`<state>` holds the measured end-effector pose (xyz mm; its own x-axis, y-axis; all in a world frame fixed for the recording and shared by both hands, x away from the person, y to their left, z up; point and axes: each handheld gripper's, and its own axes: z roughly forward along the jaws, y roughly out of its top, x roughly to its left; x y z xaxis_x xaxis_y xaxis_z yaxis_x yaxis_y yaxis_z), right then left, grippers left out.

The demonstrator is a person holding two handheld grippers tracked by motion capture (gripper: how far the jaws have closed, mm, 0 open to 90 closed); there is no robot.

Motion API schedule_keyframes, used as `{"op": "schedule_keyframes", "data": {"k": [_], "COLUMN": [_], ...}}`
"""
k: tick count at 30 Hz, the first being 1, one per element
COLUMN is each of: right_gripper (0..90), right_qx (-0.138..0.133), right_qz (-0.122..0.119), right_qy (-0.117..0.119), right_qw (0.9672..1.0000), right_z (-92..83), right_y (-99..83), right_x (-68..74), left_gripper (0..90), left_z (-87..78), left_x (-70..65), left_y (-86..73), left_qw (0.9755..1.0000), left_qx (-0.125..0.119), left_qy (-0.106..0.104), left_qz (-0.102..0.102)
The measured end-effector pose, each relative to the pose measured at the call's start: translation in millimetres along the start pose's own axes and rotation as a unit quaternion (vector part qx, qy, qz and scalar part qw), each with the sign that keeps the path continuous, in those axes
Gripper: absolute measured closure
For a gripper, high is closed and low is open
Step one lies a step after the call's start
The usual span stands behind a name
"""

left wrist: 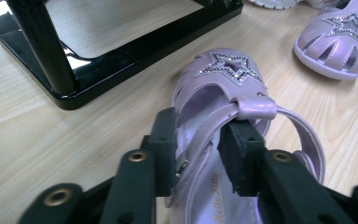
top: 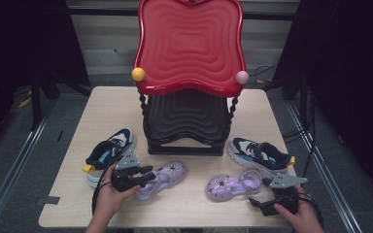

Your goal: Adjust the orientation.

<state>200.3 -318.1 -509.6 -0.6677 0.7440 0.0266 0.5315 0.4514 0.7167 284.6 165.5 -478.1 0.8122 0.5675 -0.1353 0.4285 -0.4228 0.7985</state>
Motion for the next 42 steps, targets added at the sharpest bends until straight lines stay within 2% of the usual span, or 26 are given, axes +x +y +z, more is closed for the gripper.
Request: {"op": "schedule_keyframes", "data": {"k": [2,4,8,10,13,15,18,23,24,26,28,32,33,37,39,42], "right_gripper": [10.2,10.2,10.2,10.2,10.2,10.2,10.2,10.2,10.2,10.2,10.2,10.2,10.2,10.2,10.2,10.2], "right_qx": [0.000,0.000,0.000,0.000,0.000,0.000,0.000,0.000,0.000,0.000,0.000,0.000,0.000,-0.001,-0.001,-0.001], "right_qz": [0.000,0.000,0.000,0.000,0.000,0.000,0.000,0.000,0.000,0.000,0.000,0.000,0.000,-0.001,-0.001,-0.001], "right_qy": [0.000,0.000,0.000,0.000,0.000,0.000,0.000,0.000,0.000,0.000,0.000,0.000,0.000,0.000,0.000,0.000], "right_qw": [1.0000,1.0000,1.0000,1.0000,1.0000,1.0000,1.0000,1.0000,1.0000,1.0000,1.0000,1.0000,1.0000,1.0000,1.0000,1.0000], "right_z": [0.0,0.0,0.0,0.0,0.0,0.0,0.0,0.0,0.0,0.0,0.0,0.0,0.0,0.1,0.1,0.1], "right_y": [0.0,0.0,0.0,0.0,0.0,0.0,0.0,0.0,0.0,0.0,0.0,0.0,0.0,0.0,0.0,0.0], "right_x": [0.0,0.0,0.0,0.0,0.0,0.0,0.0,0.1,0.2,0.2,0.2,0.2,0.2,0.1,0.2,0.2], "left_gripper": [75.9,79.9,80.8,81.0,81.6,81.6,80.5,75.6,72.8,71.4,66.9,77.1,77.1,79.3,79.7,79.7], "left_z": [-0.4,-1.4,-1.2,-2.4,-5.3,-6.6,-6.2,-7.7,-9.7,-11.0,-10.1,-6.5,-6.7,-7.2,-8.2,-14.0], "left_x": [0.3,-0.9,-3.3,-4.9,-5.2,-5.0,-5.6,-5.9,-4.5,-3.6,-1.8,-1.2,-2.5,-4.5,-5.9,-7.7], "left_y": [0.6,0.7,1.7,2.9,4.1,3.7,0.9,-3.9,-7.5,-8.9,-13.6,-14.4,-12.5,-10.3,-10.1,-6.3], "left_qw": [1.0000,1.0000,0.9999,0.9999,0.9997,0.9997,0.9999,1.0000,0.9999,0.9999,0.9994,0.9991,0.9991,0.9995,0.9996,0.9998], "left_qx": [0.006,0.001,-0.011,-0.014,-0.025,-0.023,-0.014,-0.005,0.002,0.007,0.022,0.030,0.036,0.029,0.023,-0.001], "left_qy": [-0.002,-0.006,-0.009,-0.003,-0.004,0.002,-0.001,0.002,0.003,0.011,0.009,-0.003,0.009,0.014,0.013,0.015], "left_qz": [0.002,0.006,0.003,0.009,0.004,0.004,0.009,0.004,-0.012,-0.009,-0.025,-0.030,-0.019,-0.005,-0.008,-0.014]}}
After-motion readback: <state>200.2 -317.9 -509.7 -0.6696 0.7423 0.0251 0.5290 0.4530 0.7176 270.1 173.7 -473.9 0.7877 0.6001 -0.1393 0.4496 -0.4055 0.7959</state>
